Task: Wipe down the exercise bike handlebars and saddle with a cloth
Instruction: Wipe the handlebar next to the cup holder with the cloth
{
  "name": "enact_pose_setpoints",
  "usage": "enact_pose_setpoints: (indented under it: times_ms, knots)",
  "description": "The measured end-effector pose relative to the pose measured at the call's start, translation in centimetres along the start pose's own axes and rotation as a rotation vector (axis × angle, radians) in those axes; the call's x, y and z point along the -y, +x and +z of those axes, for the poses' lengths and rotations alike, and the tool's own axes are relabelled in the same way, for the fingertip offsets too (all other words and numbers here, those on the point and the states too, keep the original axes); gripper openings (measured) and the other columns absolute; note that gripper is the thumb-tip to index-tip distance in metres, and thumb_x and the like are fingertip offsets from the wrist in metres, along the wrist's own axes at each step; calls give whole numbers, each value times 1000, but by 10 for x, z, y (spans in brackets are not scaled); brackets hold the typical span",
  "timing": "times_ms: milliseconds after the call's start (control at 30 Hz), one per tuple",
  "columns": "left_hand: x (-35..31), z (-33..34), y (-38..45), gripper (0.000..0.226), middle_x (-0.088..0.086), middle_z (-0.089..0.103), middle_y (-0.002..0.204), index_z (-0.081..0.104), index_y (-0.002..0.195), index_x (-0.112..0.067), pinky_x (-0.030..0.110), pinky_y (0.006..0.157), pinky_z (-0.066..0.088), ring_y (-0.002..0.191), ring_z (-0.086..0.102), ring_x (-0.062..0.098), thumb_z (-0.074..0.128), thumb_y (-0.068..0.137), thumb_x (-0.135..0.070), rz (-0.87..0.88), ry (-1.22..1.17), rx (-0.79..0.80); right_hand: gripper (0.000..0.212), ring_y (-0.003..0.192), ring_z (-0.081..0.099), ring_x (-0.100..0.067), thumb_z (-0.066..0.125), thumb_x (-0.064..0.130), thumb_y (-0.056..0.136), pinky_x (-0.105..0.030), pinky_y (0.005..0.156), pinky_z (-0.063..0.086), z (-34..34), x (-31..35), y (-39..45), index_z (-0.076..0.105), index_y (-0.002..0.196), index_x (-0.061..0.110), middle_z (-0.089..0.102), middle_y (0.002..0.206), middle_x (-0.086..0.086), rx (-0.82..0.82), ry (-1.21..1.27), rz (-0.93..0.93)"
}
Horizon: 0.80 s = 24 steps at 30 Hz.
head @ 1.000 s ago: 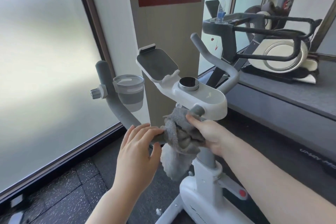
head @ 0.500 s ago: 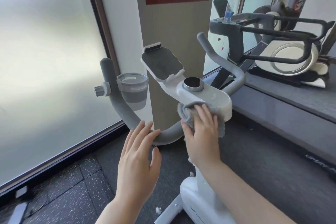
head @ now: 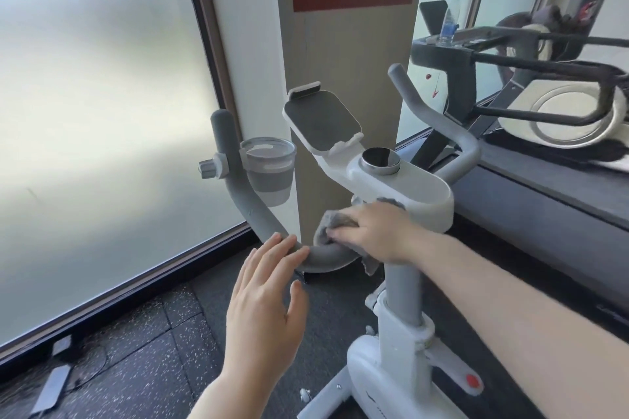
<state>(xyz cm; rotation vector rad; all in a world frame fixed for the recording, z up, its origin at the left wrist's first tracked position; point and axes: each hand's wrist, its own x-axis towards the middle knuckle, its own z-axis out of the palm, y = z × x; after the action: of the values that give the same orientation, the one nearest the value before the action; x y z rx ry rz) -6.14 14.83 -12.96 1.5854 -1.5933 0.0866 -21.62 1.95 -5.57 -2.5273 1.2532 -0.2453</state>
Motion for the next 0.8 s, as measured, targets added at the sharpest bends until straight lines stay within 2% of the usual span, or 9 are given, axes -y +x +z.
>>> enact_pose_setpoints:
  times_ms: [67, 133, 200, 267, 367, 433, 533, 700, 800]
  knots:
    - [0, 0, 2, 38, -13, 57, 131, 66, 118, -24, 40, 109, 34, 134, 41, 6, 44, 86, -24, -5, 5, -12, 34, 96, 58, -22, 41, 52, 92, -39, 86, 42, -12, -7, 17, 66, 94, 28, 66, 94, 2, 107, -24, 99]
    - [-1, 2, 1, 38, -15, 57, 131, 66, 117, -25, 43, 108, 37, 134, 40, 5, 44, 86, -24, -23, -5, -26, 39, 96, 59, -28, 37, 48, 93, -37, 77, 40, 0, 7, 26, 67, 97, 23, 66, 101, -8, 55, -260, 79]
    - [-2, 4, -2, 38, -17, 55, 133, 65, 117, -27, 45, 107, 40, 136, 38, 4, 45, 86, -23, -34, -27, -37, 38, 95, 60, -29, 36, 42, 96, -36, 77, 38, 26, 27, 12, 66, 95, 19, 67, 97, -8, -162, -292, -31]
    - [0, 6, -3, 39, -17, 54, 135, 64, 118, -27, 45, 106, 40, 137, 37, 5, 47, 84, -20, -28, -38, -43, 25, 94, 59, -20, 45, 35, 95, -37, 85, 41, 51, 30, -20, 65, 94, 20, 67, 95, 2, -442, 33, -135]
    - [1, 2, -2, 42, -16, 53, 138, 63, 122, -28, 40, 108, 37, 139, 35, 4, 46, 84, -20, 4, -6, -24, 31, 119, 53, -11, 51, 26, 92, -35, 105, 35, 76, 2, -50, 59, 121, 21, 61, 123, 8, -670, 182, -301]
    - [0, 2, -3, 43, -14, 53, 139, 63, 124, -26, 37, 110, 33, 139, 35, 4, 46, 85, -21, 22, 15, -18, 25, 106, 59, -16, 48, 29, 94, -41, 103, 39, 73, -6, -33, 66, 105, 15, 67, 106, 4, -661, 202, -258]
    - [-3, 6, -8, 46, -13, 50, 142, 61, 128, -22, 34, 109, 34, 139, 36, 6, 47, 85, -21, -14, -64, -68, 34, 73, 58, -23, 41, 35, 91, -42, 86, 45, 60, 34, -8, 59, 69, 16, 61, 69, 2, -724, 108, 43]
    - [3, 4, -19, 50, -9, 45, 147, 57, 132, -16, 32, 106, 37, 137, 40, 8, 48, 82, -19, -2, -62, -95, 37, 113, 56, -18, 50, 31, 93, -38, 103, 39, 73, 9, -35, 62, 124, 17, 61, 120, 4, -576, -54, -370]
    - [8, 2, -22, 54, -8, 42, 150, 52, 137, -16, 34, 107, 37, 139, 38, 9, 49, 83, -18, 9, -35, -62, 30, 95, 60, -24, 48, 35, 93, -39, 92, 42, 61, -1, -23, 66, 100, 13, 64, 97, 1, -626, 18, -233]
